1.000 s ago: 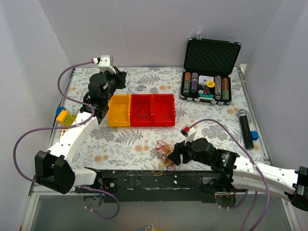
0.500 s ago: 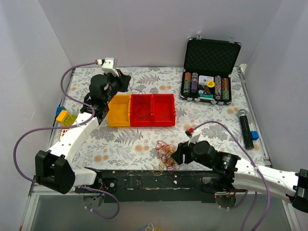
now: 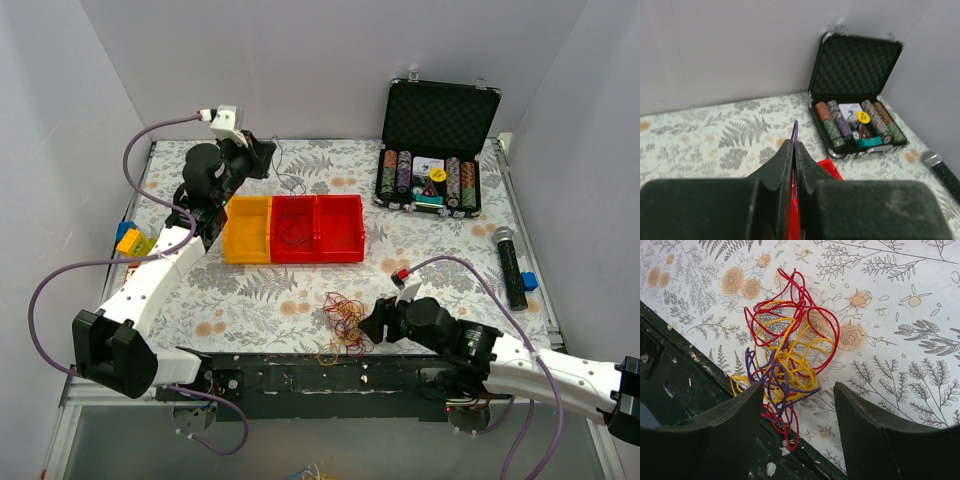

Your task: Untangle the cables

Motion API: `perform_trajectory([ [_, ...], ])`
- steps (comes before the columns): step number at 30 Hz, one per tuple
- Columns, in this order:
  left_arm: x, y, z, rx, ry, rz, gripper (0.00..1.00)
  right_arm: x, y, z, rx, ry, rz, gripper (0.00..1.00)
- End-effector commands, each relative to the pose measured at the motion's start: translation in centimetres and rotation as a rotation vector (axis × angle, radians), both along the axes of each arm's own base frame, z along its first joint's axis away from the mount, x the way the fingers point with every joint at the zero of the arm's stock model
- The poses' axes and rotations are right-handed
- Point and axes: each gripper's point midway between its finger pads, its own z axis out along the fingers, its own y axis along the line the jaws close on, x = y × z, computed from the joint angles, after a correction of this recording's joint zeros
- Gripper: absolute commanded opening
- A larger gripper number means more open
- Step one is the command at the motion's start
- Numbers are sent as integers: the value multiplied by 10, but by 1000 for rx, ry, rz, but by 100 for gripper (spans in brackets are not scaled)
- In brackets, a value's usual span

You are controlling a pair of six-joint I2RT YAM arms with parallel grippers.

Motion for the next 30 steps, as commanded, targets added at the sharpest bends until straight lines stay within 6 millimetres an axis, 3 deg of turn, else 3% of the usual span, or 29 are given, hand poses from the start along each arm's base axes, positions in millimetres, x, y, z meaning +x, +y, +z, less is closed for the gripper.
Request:
perform_trajectory([
  [1, -4, -6, 63, -53, -119, -23, 0, 4, 2, 7, 37, -14, -25, 66],
  [3, -6, -6, 51, -43, -95, -25, 0, 4, 1, 8, 41, -15, -29, 66],
  [12, -21, 8, -34, -8, 54, 24, 0, 2, -3, 5, 44, -6, -37, 62],
  [19, -29, 12, -65, 7, 113, 34, 0, 2, -3, 2, 45, 2, -38, 60],
  [25, -39, 16, -102, 170, 87, 33, 0, -1, 0, 1, 51, 15, -27, 59],
  [30, -33, 19, -100, 289, 9, 66, 0, -2, 0, 0, 49, 18, -24, 58],
])
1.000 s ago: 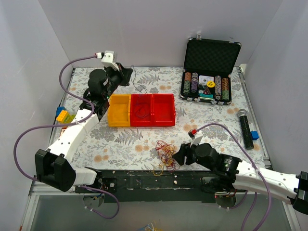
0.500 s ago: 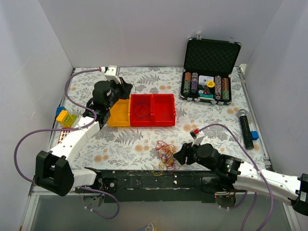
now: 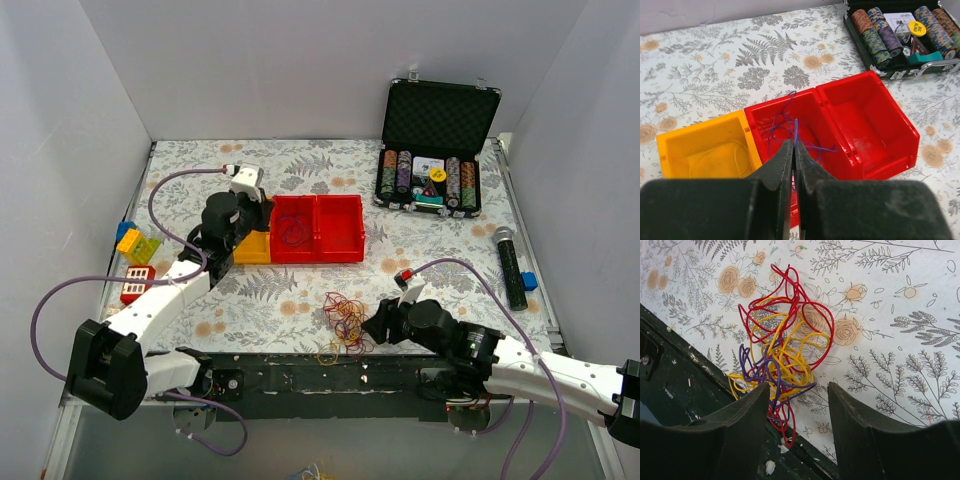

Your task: Untangle the cables

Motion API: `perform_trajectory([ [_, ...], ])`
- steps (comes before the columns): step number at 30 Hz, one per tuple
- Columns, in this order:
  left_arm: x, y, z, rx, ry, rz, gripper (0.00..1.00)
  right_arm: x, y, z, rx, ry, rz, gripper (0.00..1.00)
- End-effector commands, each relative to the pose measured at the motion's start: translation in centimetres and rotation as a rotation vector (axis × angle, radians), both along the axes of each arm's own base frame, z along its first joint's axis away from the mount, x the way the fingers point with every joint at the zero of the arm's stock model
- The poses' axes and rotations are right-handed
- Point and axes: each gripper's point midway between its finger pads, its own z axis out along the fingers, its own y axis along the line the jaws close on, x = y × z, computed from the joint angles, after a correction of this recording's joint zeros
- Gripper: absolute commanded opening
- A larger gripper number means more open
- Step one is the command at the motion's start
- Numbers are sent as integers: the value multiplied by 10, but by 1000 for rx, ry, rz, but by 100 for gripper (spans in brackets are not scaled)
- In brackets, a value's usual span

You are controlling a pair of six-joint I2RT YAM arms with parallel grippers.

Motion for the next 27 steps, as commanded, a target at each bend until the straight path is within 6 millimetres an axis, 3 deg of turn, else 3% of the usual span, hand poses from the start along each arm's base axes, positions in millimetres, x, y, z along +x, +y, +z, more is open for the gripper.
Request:
perform_trajectory([
  [1, 7, 3, 22, 123, -136, 7, 0, 0, 4, 5, 32, -1, -3, 58],
  [4, -1, -10, 18, 210, -163, -47, 0, 0, 4, 4, 34, 4, -5, 58],
  [10, -13, -35, -12, 325, -145, -127, 0, 0, 5, 3, 43, 8, -5, 58],
  [18, 31, -48, -33, 413, -72, -76, 0, 2, 5, 7, 58, 0, -20, 57],
  [22, 43, -59, -43, 431, -74, -102, 0, 2, 5, 7, 78, 6, -34, 57],
  [27, 55, -58, -81, 498, 8, -85, 0, 2, 4, 2, 97, 14, -47, 57],
])
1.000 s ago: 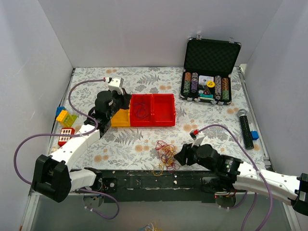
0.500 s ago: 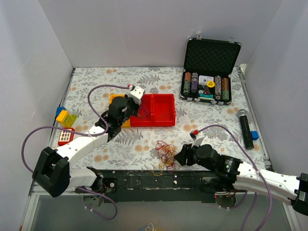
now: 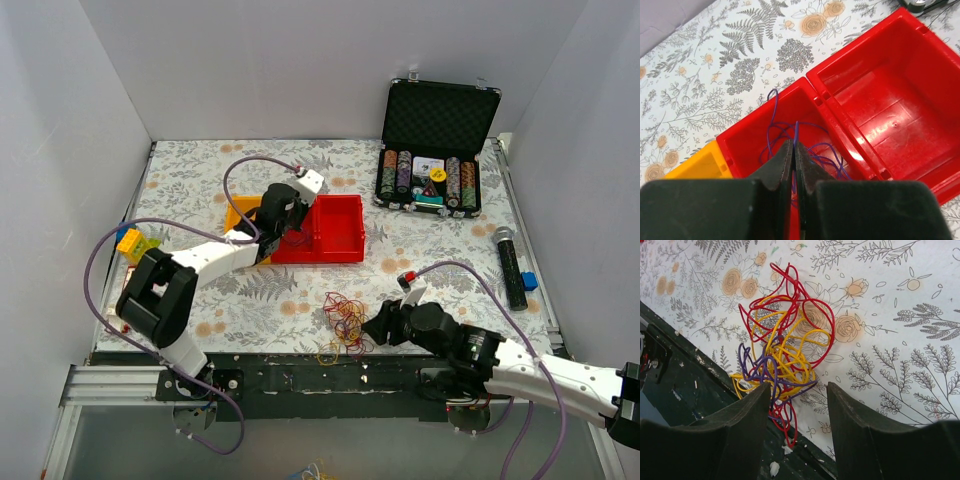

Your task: Untangle the cables

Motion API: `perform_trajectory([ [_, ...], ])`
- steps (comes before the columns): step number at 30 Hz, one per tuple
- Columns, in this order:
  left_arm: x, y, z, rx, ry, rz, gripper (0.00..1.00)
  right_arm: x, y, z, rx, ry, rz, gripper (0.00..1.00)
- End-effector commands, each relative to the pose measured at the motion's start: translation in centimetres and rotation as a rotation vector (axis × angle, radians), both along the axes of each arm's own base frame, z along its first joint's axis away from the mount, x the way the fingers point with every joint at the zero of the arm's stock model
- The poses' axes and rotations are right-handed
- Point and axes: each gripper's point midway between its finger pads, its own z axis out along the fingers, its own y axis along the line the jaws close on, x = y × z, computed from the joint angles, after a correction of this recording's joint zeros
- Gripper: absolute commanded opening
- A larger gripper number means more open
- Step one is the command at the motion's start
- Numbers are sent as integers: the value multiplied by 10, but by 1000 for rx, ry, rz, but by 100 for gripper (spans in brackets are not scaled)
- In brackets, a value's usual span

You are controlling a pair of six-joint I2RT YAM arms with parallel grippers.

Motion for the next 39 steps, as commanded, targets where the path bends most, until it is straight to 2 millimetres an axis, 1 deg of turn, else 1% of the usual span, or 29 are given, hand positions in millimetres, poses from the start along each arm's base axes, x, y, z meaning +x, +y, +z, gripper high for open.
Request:
perform_trajectory([
  [1, 13, 3, -10, 53, 4, 30, 0, 5, 3, 4, 53, -10, -31, 57],
  [3, 13, 3, -24, 71, 29, 31, 0, 5, 3, 3, 52, -8, -38, 57],
  [4, 13, 4, -30, 79, 42, 34, 0, 6, 6, 8, 75, -17, -36, 57],
  [7, 14, 4, -48, 103, 83, 42, 0, 7, 9, 10, 82, -20, -34, 57],
  [10, 17, 2, -58, 105, 129, 48, 0, 10, 12, 13, 89, -24, -41, 57],
  [12, 14, 0, -61, 104, 153, 32, 13, 11, 13, 16, 93, -25, -43, 57],
  [13, 12, -1, -61, 100, 159, 23, 17, 11, 14, 17, 93, -29, -44, 56],
  [15, 12, 0, -55, 83, 162, 23, 25, 13, 14, 21, 98, -36, -47, 57],
  [18, 8, 3, -39, 46, 166, 20, 42, 15, 14, 27, 101, -51, -56, 57],
  [20, 5, 4, -21, 18, 144, 11, 50, 16, 14, 29, 105, -56, -58, 57],
  [22, -5, 8, -13, 20, 154, 1, 55, 17, 13, 31, 108, -61, -65, 57],
  [26, -13, 11, 13, -4, 144, -6, 56, 19, 10, 34, 108, -70, -76, 56],
  [27, -15, 12, 21, -12, 140, -6, 58, 19, 9, 35, 107, -73, -80, 57],
  [30, -19, 11, 45, -38, 131, -18, 74, 22, 7, 42, 114, -91, -96, 57],
  [31, -20, 10, 51, -48, 128, -25, 77, 22, 3, 40, 98, -89, -100, 57],
  [33, -25, 7, 63, -75, 129, -45, 82, 23, 0, 41, 99, -96, -111, 57],
  [34, -28, 5, 64, -83, 139, -54, 82, 23, -1, 42, 102, -99, -117, 57],
  [36, -40, -6, 65, -110, 175, -121, 80, 24, -2, 44, 104, -104, -124, 57],
  [37, -48, -11, 60, -111, 198, -157, 79, 25, -3, 45, 106, -107, -127, 57],
  [39, -75, -27, 48, -100, 250, -265, 77, 25, -3, 47, 113, -109, -130, 57],
])
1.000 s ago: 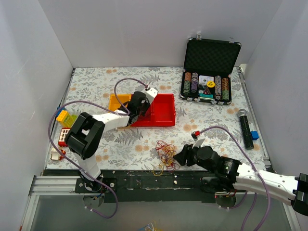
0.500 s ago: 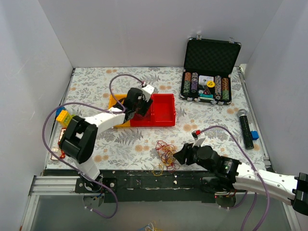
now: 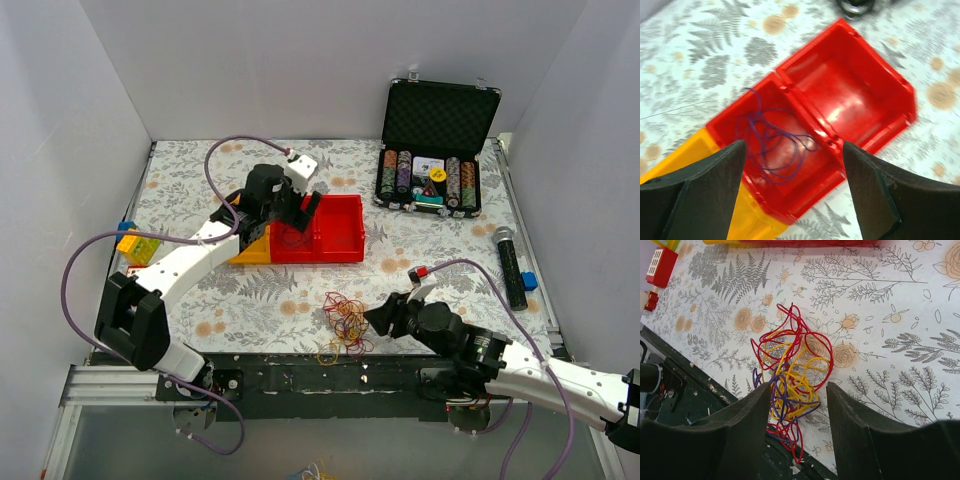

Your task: Untangle the cables

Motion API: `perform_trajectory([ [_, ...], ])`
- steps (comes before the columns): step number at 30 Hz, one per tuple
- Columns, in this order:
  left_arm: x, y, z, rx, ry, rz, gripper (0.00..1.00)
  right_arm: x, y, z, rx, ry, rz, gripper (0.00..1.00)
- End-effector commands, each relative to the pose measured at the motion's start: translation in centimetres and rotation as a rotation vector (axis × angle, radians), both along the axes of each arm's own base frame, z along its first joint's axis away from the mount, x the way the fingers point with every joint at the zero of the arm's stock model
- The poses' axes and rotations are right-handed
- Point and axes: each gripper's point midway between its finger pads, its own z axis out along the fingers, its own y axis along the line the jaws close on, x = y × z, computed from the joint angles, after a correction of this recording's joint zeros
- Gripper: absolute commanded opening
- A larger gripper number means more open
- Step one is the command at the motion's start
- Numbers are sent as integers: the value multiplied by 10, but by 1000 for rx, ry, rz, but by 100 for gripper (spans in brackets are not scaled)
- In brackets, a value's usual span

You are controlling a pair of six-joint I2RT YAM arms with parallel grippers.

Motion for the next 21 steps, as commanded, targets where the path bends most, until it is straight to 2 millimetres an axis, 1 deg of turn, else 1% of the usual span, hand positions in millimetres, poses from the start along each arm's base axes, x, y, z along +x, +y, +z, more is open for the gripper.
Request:
perform_trajectory([
  [1, -64, -33, -13, -27, 127, -248, 75, 8, -1, 23, 31, -42, -36, 57],
  [4, -121, -58, -38, -24, 235, -437, 73, 9, -2, 24, 29, -43, -44, 57],
  [5, -137, -65, -43, -26, 264, -491, 72, 9, -3, 22, 23, -40, -49, 57],
  [8, -173, -79, -55, -22, 329, -611, 70, 9, -7, 22, 13, -36, -59, 57],
  [12, -204, -101, -65, 21, 346, -752, 70, 9, -11, 21, 19, -29, -75, 56],
  [14, -209, -114, -65, 47, 322, -812, 70, 8, -14, 20, 18, -20, -84, 54],
  [17, -218, -132, -60, 68, 295, -925, 68, 6, -19, 18, 16, -7, -96, 52],
  [19, -224, -140, -63, 92, 289, -989, 66, 6, -23, 18, 18, -3, -109, 51],
  [21, -235, -142, -69, 120, 290, -1068, 64, 6, -27, 19, 22, -5, -119, 50],
])
